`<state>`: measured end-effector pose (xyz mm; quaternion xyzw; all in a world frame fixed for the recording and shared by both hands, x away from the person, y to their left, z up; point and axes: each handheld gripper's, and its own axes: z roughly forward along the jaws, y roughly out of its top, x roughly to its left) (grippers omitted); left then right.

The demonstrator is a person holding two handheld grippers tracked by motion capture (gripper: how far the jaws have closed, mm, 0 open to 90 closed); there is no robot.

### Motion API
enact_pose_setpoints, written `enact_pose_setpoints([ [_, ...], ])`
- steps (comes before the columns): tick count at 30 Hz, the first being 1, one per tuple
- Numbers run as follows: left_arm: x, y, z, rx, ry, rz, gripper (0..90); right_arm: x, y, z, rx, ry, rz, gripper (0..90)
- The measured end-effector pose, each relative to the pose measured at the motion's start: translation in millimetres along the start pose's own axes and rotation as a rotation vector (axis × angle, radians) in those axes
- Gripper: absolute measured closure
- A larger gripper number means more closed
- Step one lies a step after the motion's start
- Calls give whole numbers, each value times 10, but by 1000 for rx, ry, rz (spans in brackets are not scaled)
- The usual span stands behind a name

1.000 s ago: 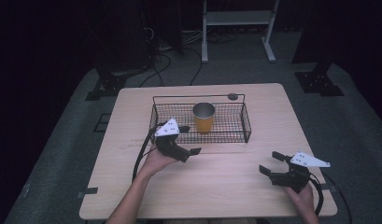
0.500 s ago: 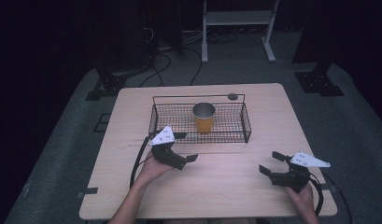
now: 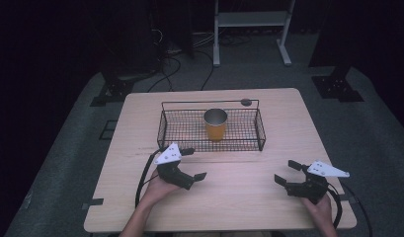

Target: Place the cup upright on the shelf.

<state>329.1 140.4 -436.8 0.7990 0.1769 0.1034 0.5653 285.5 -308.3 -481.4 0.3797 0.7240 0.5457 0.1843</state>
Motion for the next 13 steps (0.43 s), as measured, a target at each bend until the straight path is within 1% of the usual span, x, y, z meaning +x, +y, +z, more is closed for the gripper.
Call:
enact_pose_setpoints([
  [2, -33, -19, -33, 1, 7, 6, 23, -4, -1, -4, -4, -2, 3, 134],
  [5, -75, -75, -75, -4, 8, -1, 23, -12, 0, -14, -16, -2, 13, 134],
  [8, -121, -139, -112, -16, 16, -7, 23, -17, 2, -32, -33, 0, 21, 134],
  [10, -152, -175, -131, -32, 19, -12, 23, -20, 5, -41, -42, -2, 30, 134],
  [13, -198, -200, -150, -24, 29, 4, 23, -33, 5, -68, -56, 0, 42, 134],
])
